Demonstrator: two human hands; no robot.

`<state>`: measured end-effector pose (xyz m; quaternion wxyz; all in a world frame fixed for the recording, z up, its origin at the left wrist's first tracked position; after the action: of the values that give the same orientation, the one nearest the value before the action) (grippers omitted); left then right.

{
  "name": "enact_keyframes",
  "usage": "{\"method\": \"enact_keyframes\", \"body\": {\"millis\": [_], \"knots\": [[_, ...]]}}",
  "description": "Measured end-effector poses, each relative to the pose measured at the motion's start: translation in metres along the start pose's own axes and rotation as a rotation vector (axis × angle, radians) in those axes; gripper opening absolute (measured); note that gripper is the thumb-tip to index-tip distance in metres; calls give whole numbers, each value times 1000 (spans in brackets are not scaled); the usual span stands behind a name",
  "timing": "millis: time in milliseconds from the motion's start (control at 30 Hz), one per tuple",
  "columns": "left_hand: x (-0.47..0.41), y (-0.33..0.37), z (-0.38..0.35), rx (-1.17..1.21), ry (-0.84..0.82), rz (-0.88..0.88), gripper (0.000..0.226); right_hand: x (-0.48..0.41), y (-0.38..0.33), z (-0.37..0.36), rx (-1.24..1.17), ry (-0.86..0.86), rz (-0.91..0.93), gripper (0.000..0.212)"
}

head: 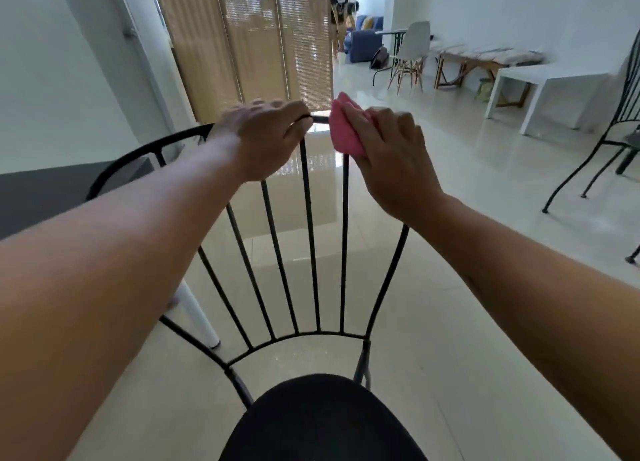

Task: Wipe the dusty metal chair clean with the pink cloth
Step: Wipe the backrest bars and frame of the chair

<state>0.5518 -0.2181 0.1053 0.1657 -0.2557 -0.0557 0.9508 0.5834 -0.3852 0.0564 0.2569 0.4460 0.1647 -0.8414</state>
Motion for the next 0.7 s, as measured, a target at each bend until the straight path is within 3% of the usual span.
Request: {"method": "enact_keyframes", "body": {"millis": [100, 200, 300, 400, 567, 700], "knots": [[9, 0, 4, -108, 118, 58, 44, 19, -8, 3, 101, 143, -22, 53], [6, 2, 2, -90, 148, 112, 45, 24, -19, 2, 108, 205, -164, 47], [3, 0, 1, -72, 146, 136, 45, 34, -35, -5, -34, 196, -316, 52], [4, 0, -1, -8, 155, 143, 43, 39, -50, -17, -344, 141, -466, 63], [3, -2, -1, -21, 174, 158, 44, 26, -38, -23, -692, 184, -694, 15], [5, 0, -2, -15, 194, 151, 41, 34, -35, -37, -742, 133, -747, 15]]}}
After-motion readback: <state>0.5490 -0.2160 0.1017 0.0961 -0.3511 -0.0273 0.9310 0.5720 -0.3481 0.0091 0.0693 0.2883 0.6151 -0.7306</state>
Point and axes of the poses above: each hand's wrist, its own x-axis away from the middle knuckle, its own z-axis out of the back of the hand, y = z × x, the point moved 7 cm from there along -x, towards the middle knuckle, and after that the axes turned 11 degrees about -z, right-handed, at the moved point
